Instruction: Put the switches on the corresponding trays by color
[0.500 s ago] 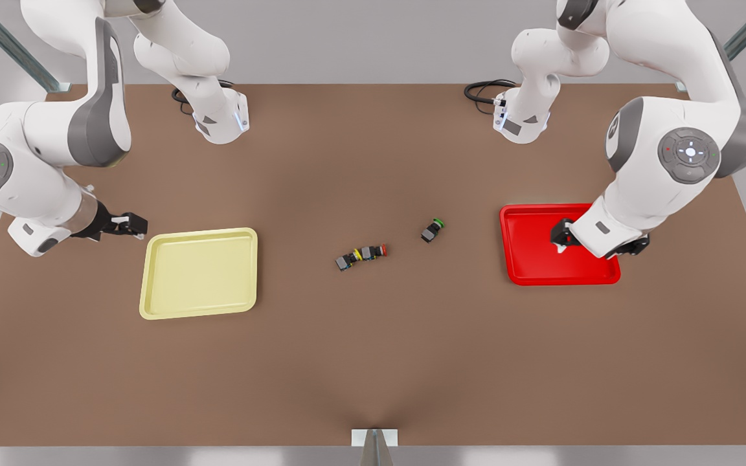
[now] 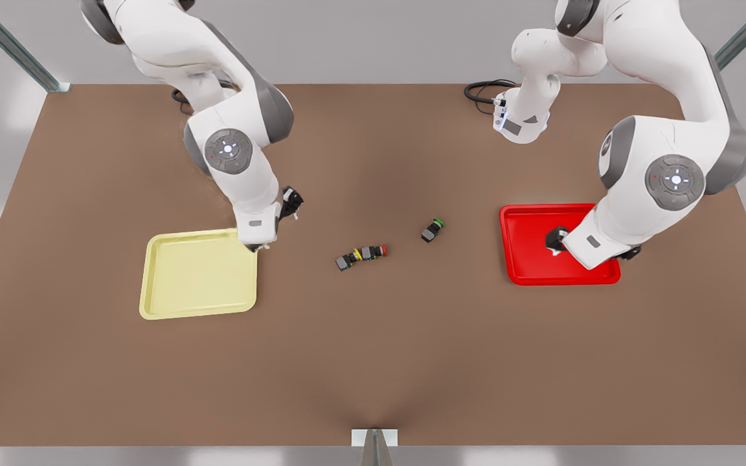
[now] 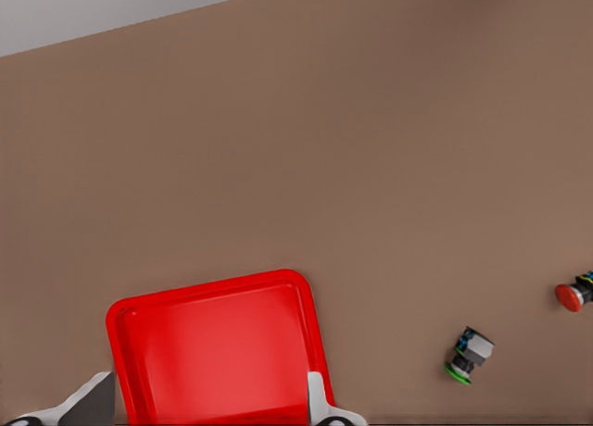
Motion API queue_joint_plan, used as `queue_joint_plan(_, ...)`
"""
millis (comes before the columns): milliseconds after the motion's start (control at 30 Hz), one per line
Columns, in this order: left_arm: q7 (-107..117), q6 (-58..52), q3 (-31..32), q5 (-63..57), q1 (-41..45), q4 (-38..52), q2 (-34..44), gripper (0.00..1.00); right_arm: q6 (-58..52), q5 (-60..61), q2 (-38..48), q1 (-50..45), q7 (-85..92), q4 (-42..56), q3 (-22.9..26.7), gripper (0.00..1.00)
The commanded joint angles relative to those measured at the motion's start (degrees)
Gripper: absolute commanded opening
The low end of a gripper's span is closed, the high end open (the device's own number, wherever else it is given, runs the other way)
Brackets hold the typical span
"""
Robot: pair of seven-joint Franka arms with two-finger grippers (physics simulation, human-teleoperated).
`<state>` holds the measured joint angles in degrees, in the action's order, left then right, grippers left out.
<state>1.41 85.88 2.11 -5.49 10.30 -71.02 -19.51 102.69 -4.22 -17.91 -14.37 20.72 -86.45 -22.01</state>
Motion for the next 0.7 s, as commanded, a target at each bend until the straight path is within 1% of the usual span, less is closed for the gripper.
queue_joint_plan(0,0.00,-0.01,0.00,0.13,-0.02,0.00,-0.09,1.00,0.67,-0.08,-0.37,0.13,1.34,-0.04,-0.66,1.00)
queue_joint_plan(33,0.00,-0.01,-0.09,0.13,-0.02,0.00,-0.44,1.00,1.55,-1.75,-1.51,0.13,6.16,-0.21,-1.81,1.00)
queue_joint_plan(67,0.18,0.08,-0.09,0.22,-0.02,0.00,-0.53,1.00,4.71,-1.93,-1.87,-1.27,14.08,-0.21,-1.81,1.00)
queue_joint_plan(133,0.18,0.08,-0.09,0.22,-0.02,0.00,-1.06,1.00,5.33,-2.11,-2.92,-2.07,21.02,-0.21,-1.90,1.00)
queue_joint_plan(267,4.04,0.16,-0.26,0.39,-0.02,0.00,-1.67,1.00,6.91,-2.37,-9.16,-5.40,32.36,1.63,-1.90,1.00)
queue_joint_plan(333,5.27,0.16,-0.35,0.48,-0.02,-0.35,-2.11,1.00,8.40,-2.72,-11.01,-6.64,35.35,2.51,-1.63,1.00)
queue_joint_plan(400,5.45,0.25,-0.44,0.48,-0.02,-0.35,-2.38,1.00,10.87,-3.60,-12.86,-6.64,43.44,2.86,-1.37,1.00)
queue_joint_plan(433,5.45,0.25,-0.44,0.57,-0.02,-0.35,-2.38,1.00,13.59,-3.69,-12.94,-6.64,45.55,2.60,-0.84,1.00)
queue_joint_plan(467,5.45,0.16,-0.44,0.57,-0.02,-0.35,-2.38,1.00,14.20,-2.98,-14.44,-6.64,51.26,2.86,0.39,1.00)
queue_joint_plan(567,5.45,0.08,-0.44,0.48,-0.02,-0.70,-2.47,1.00,15.62,-2.90,-16.02,-7.25,55.75,3.13,1.44,1.00)
queue_joint_plan(667,5.54,0.07,-0.53,0.57,-0.11,-1.05,-2.55,1.00,16.32,-3.34,-19.62,-7.43,58.56,3.22,1.79,1.00)
